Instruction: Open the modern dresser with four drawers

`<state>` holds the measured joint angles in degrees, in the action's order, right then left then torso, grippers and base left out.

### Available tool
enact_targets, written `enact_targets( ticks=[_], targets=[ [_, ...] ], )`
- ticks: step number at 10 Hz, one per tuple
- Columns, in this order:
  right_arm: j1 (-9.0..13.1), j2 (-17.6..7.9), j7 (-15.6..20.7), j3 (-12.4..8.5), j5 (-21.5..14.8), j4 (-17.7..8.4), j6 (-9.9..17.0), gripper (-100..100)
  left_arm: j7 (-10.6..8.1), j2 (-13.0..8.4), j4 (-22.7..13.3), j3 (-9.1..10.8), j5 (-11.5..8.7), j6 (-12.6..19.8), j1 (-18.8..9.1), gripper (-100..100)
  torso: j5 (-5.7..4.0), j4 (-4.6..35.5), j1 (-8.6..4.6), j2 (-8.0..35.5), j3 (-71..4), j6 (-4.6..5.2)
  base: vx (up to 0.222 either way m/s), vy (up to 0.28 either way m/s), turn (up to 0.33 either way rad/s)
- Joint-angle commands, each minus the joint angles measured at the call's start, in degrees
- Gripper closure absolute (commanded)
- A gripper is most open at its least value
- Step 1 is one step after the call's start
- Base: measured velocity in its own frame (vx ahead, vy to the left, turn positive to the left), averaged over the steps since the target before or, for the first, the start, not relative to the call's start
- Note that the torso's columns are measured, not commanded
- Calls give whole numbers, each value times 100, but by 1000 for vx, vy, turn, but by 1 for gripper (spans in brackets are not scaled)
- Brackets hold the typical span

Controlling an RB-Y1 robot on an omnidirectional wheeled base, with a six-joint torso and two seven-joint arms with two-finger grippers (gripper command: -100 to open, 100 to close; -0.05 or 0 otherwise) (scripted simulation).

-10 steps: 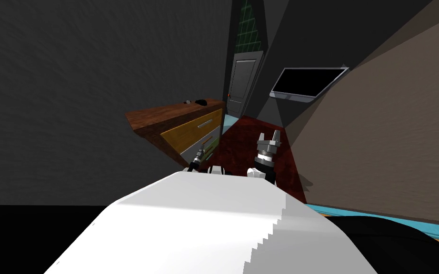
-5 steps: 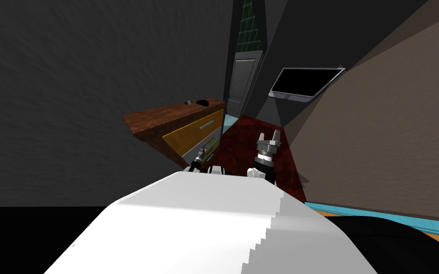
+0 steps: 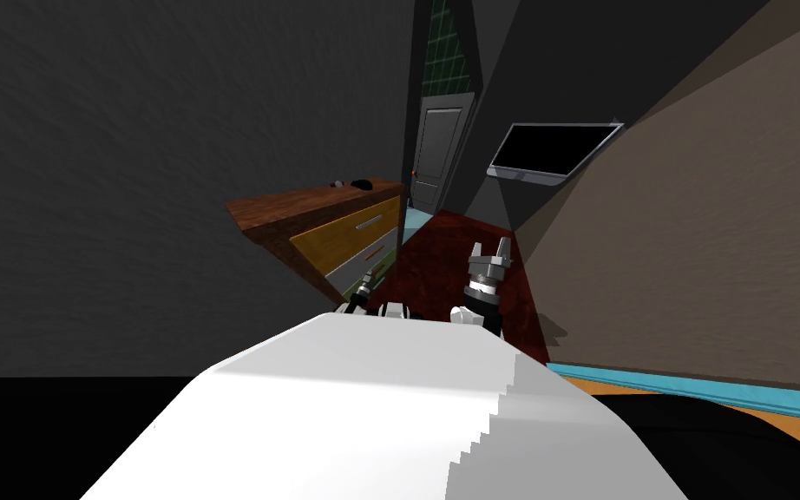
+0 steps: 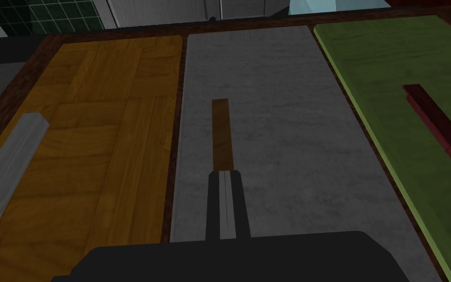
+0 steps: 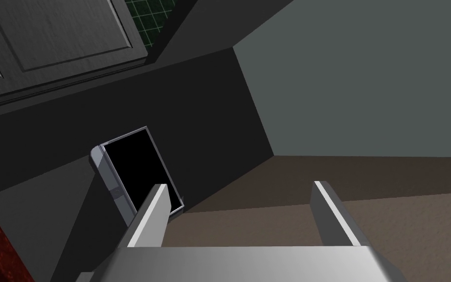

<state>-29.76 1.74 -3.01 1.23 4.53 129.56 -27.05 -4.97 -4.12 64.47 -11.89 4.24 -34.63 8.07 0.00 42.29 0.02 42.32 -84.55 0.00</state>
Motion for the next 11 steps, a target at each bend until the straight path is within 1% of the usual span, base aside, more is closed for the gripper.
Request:
enact_targets(
  ticks=[1, 2, 4, 5, 6, 7, 8, 9, 10, 11],
  targets=[
    [-1, -1, 0, -1, 0, 0, 0, 0, -7, -175, 28, 6, -8, 1, -4, -100, 9, -4, 32, -22, -11, -1, 0, 0, 0],
    [-2, -2, 0, -2, 0, 0, 0, 0, -39, -221, 54, 50, -44, 13, -31, -100, 12, -9, 42, -36, -21, -2, 75, 71, 29],
    [-4, -4, 0, -4, 0, 0, -1, 0, -74, -228, 52, 108, -89, 45, -68, -100, 9, -10, 27, -36, -23, 0, 120, 130, 24],
    [-4, -4, 0, -4, 0, 0, -1, 0, -97, -181, 19, 155, -124, 85, -98, -100, 5, -5, 14, -20, -12, 0, 143, 152, 34],
    [-4, -4, 0, -4, 0, 0, -1, 0, -104, -32, -8, 176, -138, 108, -111, -100, 2, -2, 2, -10, -5, 0, 100, 112, 17],
    [-3, -3, 0, -3, 0, 0, -1, 0, -104, -118, 24, 159, -128, 96, -98, -100, -3, 2, -19, 11, 6, 1, -10, -7, -13],
    [-2, -2, 0, -2, 0, 0, 0, 0, -110, -110, 24, 162, -130, 104, -99, -100, -12, 10, -45, 37, 23, 2, 0, 0, 0],
    [-1, -2, 0, -2, 0, 0, 0, 0, -109, -111, 23, 162, -130, 104, -100, 100, -8, 8, -28, 25, 17, 1, 0, 0, 0],
    [-1, -2, 0, -2, 0, 0, 0, 0, -87, -65, 58, 143, -120, 156, -97, 100, -2, 2, -9, 6, 5, 0, -78, -97, 11],
    [-1, -1, 0, -1, 0, 0, 0, 0, -81, -54, 67, 138, -118, 170, -96, 100, -5, 3, -29, 15, 8, 1, -129, -141, 22]
  ],
)
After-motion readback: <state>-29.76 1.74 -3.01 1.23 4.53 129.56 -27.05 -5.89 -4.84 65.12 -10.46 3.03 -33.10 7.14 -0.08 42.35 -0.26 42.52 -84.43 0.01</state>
